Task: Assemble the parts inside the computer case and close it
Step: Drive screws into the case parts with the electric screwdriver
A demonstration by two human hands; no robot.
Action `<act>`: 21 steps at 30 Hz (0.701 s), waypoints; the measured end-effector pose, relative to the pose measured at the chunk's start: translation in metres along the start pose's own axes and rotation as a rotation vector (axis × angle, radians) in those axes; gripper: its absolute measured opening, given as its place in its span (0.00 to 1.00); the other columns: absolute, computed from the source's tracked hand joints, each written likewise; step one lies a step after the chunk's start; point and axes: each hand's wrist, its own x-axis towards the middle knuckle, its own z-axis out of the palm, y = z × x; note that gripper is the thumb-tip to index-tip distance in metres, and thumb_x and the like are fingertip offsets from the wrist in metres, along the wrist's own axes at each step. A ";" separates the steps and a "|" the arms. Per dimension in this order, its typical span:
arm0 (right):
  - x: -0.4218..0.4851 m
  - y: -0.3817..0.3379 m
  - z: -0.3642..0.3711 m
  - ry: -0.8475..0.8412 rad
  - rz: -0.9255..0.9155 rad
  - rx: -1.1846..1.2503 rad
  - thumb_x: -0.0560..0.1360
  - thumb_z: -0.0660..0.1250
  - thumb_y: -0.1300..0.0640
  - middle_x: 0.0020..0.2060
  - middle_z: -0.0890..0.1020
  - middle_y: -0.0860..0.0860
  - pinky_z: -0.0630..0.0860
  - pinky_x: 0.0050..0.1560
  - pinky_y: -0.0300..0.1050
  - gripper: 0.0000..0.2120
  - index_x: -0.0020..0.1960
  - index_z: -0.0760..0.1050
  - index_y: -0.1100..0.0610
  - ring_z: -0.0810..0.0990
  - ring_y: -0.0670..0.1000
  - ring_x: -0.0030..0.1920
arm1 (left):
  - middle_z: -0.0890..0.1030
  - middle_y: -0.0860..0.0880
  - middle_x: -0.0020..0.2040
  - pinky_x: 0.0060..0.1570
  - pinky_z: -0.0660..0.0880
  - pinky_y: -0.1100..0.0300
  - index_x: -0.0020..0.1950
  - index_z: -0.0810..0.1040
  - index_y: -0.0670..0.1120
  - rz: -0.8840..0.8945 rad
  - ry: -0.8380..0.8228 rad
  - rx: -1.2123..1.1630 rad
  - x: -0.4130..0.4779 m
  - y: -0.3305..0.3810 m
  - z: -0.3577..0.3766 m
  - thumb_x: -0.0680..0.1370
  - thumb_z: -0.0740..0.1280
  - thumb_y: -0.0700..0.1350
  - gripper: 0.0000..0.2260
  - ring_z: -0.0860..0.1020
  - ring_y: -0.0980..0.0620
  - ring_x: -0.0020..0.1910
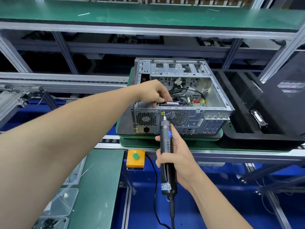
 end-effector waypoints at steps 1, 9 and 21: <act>0.000 0.000 0.000 0.001 0.002 -0.002 0.60 0.70 0.76 0.64 0.77 0.59 0.76 0.39 0.50 0.54 0.72 0.65 0.28 0.74 0.55 0.37 | 0.85 0.50 0.48 0.41 0.80 0.59 0.54 0.87 0.52 -0.002 0.000 0.009 0.001 0.000 0.001 0.80 0.66 0.34 0.14 0.80 0.52 0.33; -0.001 0.000 -0.001 0.003 0.001 0.009 0.61 0.70 0.75 0.64 0.77 0.59 0.77 0.40 0.50 0.56 0.77 0.61 0.33 0.74 0.56 0.38 | 0.84 0.49 0.50 0.36 0.77 0.64 0.56 0.86 0.51 0.022 -0.035 0.032 0.001 0.005 0.004 0.81 0.65 0.34 0.15 0.79 0.57 0.31; -0.001 0.000 -0.001 -0.028 -0.013 0.008 0.60 0.69 0.76 0.64 0.76 0.61 0.78 0.38 0.48 0.57 0.79 0.62 0.34 0.73 0.56 0.36 | 0.83 0.59 0.35 0.42 0.82 0.56 0.41 0.85 0.53 0.020 -0.059 0.163 0.002 0.010 -0.001 0.77 0.70 0.38 0.11 0.80 0.54 0.30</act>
